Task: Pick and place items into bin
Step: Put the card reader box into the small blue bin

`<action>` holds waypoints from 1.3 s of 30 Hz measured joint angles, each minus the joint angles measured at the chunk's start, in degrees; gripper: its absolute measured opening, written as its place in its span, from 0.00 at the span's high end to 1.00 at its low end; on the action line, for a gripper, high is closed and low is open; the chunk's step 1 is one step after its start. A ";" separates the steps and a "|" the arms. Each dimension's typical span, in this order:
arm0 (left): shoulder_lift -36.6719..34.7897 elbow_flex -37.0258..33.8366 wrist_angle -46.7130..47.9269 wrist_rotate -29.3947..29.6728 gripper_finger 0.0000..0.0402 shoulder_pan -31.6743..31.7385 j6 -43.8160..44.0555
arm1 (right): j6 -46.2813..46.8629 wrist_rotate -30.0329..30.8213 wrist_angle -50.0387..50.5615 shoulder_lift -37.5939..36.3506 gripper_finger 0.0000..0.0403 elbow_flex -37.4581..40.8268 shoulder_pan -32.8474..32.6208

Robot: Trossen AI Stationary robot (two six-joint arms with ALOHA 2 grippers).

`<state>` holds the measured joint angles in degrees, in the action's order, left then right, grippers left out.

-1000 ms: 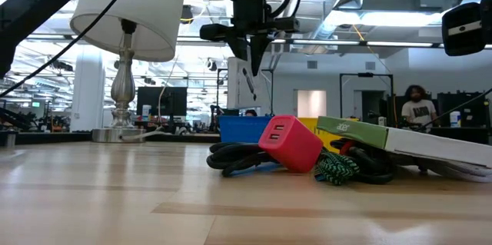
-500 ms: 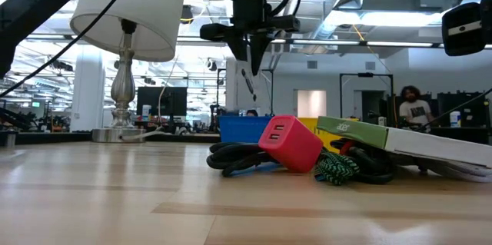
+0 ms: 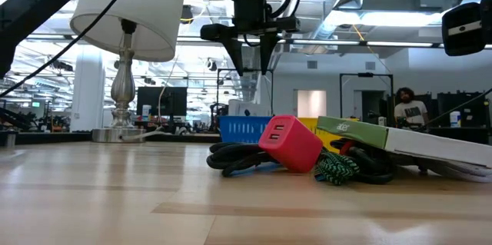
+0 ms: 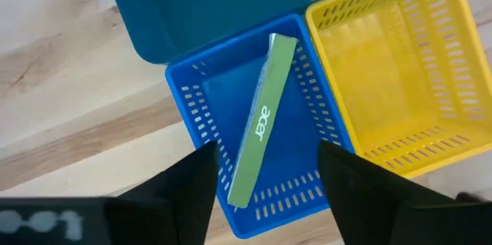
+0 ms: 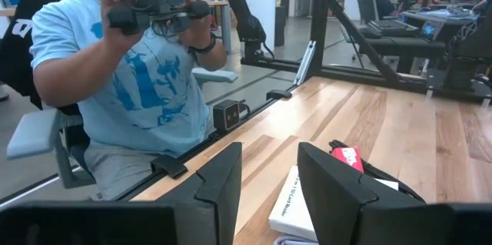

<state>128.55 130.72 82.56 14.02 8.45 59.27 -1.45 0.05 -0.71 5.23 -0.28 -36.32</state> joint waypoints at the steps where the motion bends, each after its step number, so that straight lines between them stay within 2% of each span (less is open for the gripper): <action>1: 0.00 0.00 0.00 -0.01 0.47 0.00 0.01 | 0.00 -0.01 0.00 0.01 0.69 -0.01 0.01; 6: 0.00 0.00 -0.14 -2.66 0.47 0.00 0.69 | 0.00 -0.01 0.02 -0.01 0.69 0.00 -0.01; 14: 0.00 0.00 -2.25 -15.98 0.47 -1.06 9.75 | 0.00 -0.01 0.00 0.01 0.69 0.01 0.01; 17: 0.00 0.00 -5.84 -18.12 0.47 -2.44 9.26 | 0.00 -0.01 0.00 0.00 0.69 -0.01 -0.01; 22: -0.02 0.00 -8.29 -18.68 0.47 -5.31 3.45 | 0.00 -0.01 0.00 0.00 0.69 0.00 0.00; 26: -1.03 0.00 -7.85 -15.06 0.47 -7.79 3.50 | 0.00 -0.01 0.00 0.01 0.69 0.01 0.01; 32: -5.34 0.00 -8.02 -4.46 0.47 -13.23 5.11 | 0.00 -0.01 0.00 0.00 0.69 0.00 0.00; 39: -10.64 0.00 -8.26 14.85 0.47 -21.07 7.38 | 0.00 0.01 0.00 -0.01 0.69 0.01 -0.01</action>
<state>117.91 130.72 74.30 28.87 -12.62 66.64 -1.45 0.05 -0.71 5.22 -0.28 -36.33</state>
